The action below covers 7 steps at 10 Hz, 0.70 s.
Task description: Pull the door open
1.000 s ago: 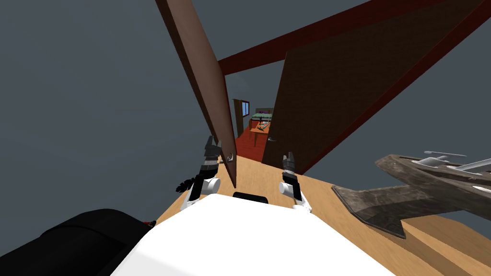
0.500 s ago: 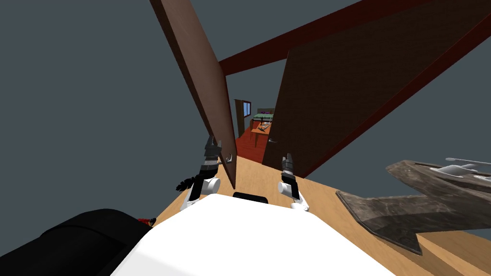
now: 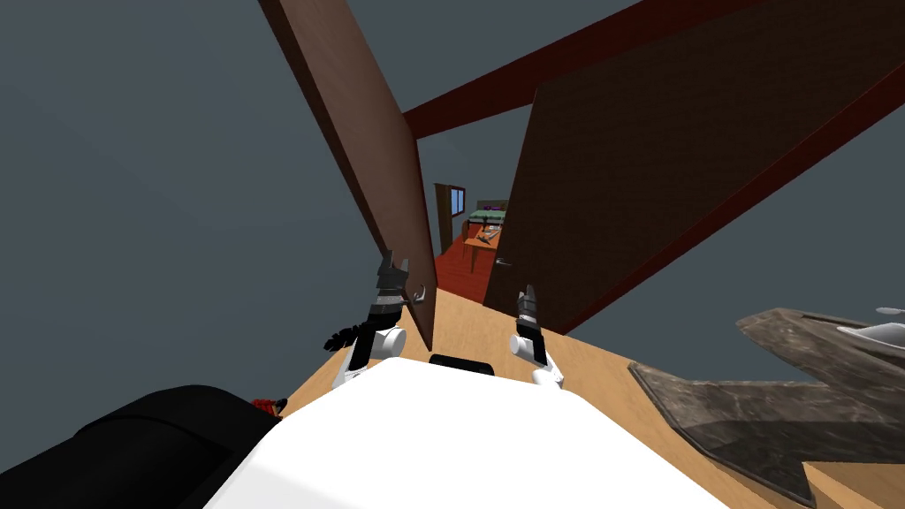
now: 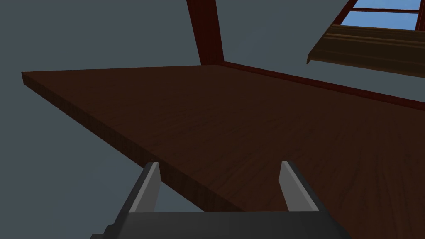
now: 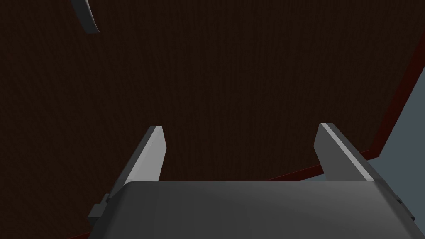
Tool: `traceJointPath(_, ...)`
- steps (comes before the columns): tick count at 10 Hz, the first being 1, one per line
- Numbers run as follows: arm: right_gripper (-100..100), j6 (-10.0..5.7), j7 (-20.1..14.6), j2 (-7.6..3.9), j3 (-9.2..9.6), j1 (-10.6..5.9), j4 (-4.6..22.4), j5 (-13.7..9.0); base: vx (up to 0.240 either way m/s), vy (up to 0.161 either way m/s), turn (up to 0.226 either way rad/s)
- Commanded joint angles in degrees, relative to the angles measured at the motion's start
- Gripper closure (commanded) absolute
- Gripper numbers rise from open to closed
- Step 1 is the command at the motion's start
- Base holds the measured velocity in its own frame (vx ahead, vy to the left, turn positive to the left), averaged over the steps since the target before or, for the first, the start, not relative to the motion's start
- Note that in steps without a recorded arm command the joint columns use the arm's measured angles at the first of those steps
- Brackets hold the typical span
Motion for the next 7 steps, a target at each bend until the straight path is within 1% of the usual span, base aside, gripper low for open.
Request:
traceJointPath(1,-100,-0.35,0.57,0.16,-0.13,-0.71,2.19,-0.61,0.079,-0.056,0.069)
traceJointPath(7,-100,-2.39,2.42,0.95,-0.76,-4.71,12.18,-2.74,0.071,-0.060,0.062)
